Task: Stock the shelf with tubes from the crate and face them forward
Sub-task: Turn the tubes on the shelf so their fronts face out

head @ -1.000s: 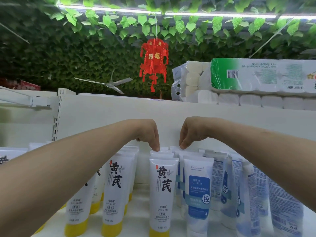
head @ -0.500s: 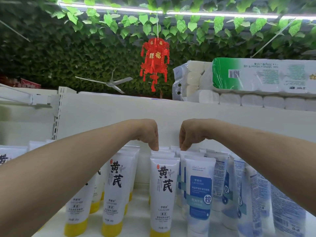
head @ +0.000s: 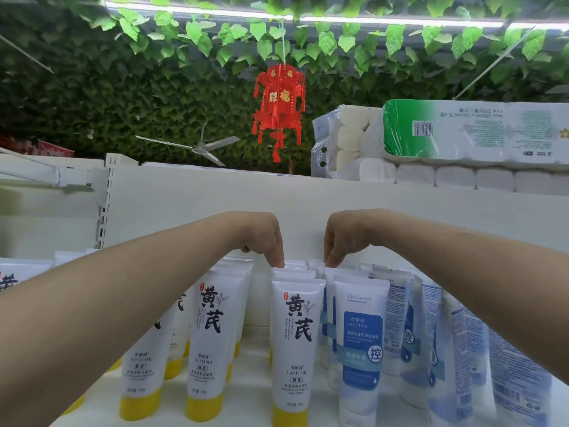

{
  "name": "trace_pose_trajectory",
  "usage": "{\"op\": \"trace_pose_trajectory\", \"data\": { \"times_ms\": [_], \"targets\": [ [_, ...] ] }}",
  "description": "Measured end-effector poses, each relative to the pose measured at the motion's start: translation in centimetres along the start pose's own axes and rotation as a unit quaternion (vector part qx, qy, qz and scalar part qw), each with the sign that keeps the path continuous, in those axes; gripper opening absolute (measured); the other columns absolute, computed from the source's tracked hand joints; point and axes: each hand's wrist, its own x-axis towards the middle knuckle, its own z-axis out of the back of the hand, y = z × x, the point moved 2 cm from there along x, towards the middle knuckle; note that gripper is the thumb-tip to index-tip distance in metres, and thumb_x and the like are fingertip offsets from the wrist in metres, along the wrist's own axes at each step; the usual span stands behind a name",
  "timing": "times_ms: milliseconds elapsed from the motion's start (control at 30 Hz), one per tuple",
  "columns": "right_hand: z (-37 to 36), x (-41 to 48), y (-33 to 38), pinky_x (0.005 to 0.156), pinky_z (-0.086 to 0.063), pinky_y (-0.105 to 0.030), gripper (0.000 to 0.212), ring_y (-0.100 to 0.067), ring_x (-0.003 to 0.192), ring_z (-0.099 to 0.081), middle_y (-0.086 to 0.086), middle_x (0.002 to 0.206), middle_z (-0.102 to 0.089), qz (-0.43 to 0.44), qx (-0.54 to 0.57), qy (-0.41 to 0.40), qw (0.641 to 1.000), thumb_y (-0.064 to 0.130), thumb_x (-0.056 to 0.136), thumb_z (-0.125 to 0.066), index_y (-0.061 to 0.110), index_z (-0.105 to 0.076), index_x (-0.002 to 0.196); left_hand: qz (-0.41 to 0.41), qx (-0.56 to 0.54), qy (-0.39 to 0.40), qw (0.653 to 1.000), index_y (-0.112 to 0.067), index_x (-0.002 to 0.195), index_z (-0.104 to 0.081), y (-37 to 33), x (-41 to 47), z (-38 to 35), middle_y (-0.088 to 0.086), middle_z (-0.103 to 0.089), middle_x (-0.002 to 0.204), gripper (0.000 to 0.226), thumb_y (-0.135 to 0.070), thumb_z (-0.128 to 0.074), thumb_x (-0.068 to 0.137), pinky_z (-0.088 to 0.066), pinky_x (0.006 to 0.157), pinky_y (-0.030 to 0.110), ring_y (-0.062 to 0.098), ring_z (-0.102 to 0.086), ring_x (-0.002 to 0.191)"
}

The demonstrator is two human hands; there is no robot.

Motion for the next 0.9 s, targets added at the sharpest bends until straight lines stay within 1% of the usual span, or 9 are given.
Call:
{"op": "trace_pose_trajectory", "data": {
  "times_ms": [100,233,333,367,467,500,733,833,900],
  "targets": [
    [-0.1,0.0,-0.3,0.094,-0.047,-0.034,0.028,-0.025,0.11,-0.061,-0.004,0.114,-0.07,-0.007,0.005,0.009,1.0,0.023,0.084,-0.076,0.011,-0.075,0.109,0.002,-0.003,0.002,1.0,-0.024,0.081,-0.077,0.1,0.2,0.0,0.005,-0.071,0.109,0.005,-0.025,-0.081,0.077,-0.052,0.09,0.039,0.027,-0.061,0.11],
    [-0.2,0.1,-0.3,0.097,-0.046,-0.036,0.027,-0.026,0.11,-0.06,-0.005,0.114,-0.07,-0.008,0.006,0.016,1.0,0.022,0.085,-0.075,0.01,-0.074,0.109,0.004,-0.014,0.012,1.0,-0.023,0.081,-0.078,0.0,0.4,-0.1,0.007,-0.071,0.11,0.006,-0.027,-0.082,0.076,-0.051,0.082,0.033,0.024,-0.058,0.097],
    [0.0,0.1,-0.2,0.102,-0.046,-0.039,0.026,-0.027,0.112,-0.059,-0.004,0.113,-0.069,-0.008,0.0,0.023,1.0,0.021,0.084,-0.075,0.011,-0.075,0.108,-0.003,-0.023,0.013,1.0,-0.023,0.08,-0.078,-0.2,0.4,-0.3,0.005,-0.069,0.1,0.008,-0.027,-0.082,0.075,-0.048,0.073,0.03,0.022,-0.054,0.089],
    [0.0,0.1,-0.1,0.101,-0.046,-0.039,0.025,-0.027,0.112,-0.059,-0.004,0.112,-0.069,-0.008,-0.001,0.025,1.0,0.021,0.084,-0.075,0.011,-0.075,0.108,-0.007,-0.027,0.012,1.0,-0.022,0.081,-0.079,-0.2,0.4,-0.3,0.004,-0.069,0.098,0.008,-0.027,-0.082,0.075,-0.047,0.074,0.03,0.021,-0.053,0.087],
    [0.0,0.2,-0.1,0.102,-0.046,-0.04,0.025,-0.027,0.112,-0.058,-0.004,0.112,-0.068,-0.008,-0.004,0.025,1.0,0.02,0.084,-0.076,0.011,-0.074,0.108,-0.014,-0.034,-0.001,0.999,-0.015,0.086,-0.078,-0.5,0.6,-0.5,0.003,-0.072,0.104,0.012,-0.022,-0.082,0.076,-0.051,0.094,0.037,0.022,-0.06,0.1],
    [0.0,0.2,-0.1,0.102,-0.046,-0.04,0.026,-0.027,0.113,-0.058,-0.004,0.112,-0.068,-0.008,-0.004,0.024,1.0,0.02,0.084,-0.076,0.01,-0.074,0.108,-0.013,-0.034,-0.006,0.999,-0.013,0.087,-0.078,-0.6,0.6,-0.6,0.004,-0.072,0.103,0.014,-0.021,-0.082,0.077,-0.05,0.098,0.041,0.024,-0.061,0.104],
    [0.1,0.4,-0.2,0.102,-0.046,-0.04,0.026,-0.027,0.112,-0.059,-0.005,0.113,-0.069,-0.006,-0.004,0.028,1.0,0.021,0.084,-0.076,0.011,-0.075,0.107,-0.006,-0.033,-0.005,0.999,-0.008,0.098,-0.076,-1.0,0.9,-0.8,0.006,-0.071,0.105,0.025,-0.021,-0.081,0.077,-0.05,0.099,0.042,0.027,-0.061,0.106],
    [0.0,0.4,-0.1,0.101,-0.046,-0.038,0.027,-0.027,0.113,-0.059,-0.005,0.116,-0.069,-0.003,-0.007,0.03,1.0,0.02,0.085,-0.075,0.01,-0.074,0.109,0.0,-0.023,0.002,1.0,-0.01,0.095,-0.076,-0.7,1.2,-0.6,0.006,-0.071,0.105,0.024,-0.024,-0.082,0.076,-0.052,0.094,0.041,0.028,-0.062,0.106],
    [0.0,0.4,0.0,0.098,-0.047,-0.036,0.027,-0.026,0.113,-0.059,-0.005,0.117,-0.069,0.002,-0.009,0.032,0.999,0.02,0.085,-0.075,0.01,-0.074,0.11,0.0,-0.021,0.011,1.0,-0.013,0.091,-0.078,-0.5,1.4,-0.6,0.004,-0.071,0.101,0.022,-0.028,-0.083,0.075,-0.052,0.083,0.037,0.029,-0.061,0.095]
  ]
}}
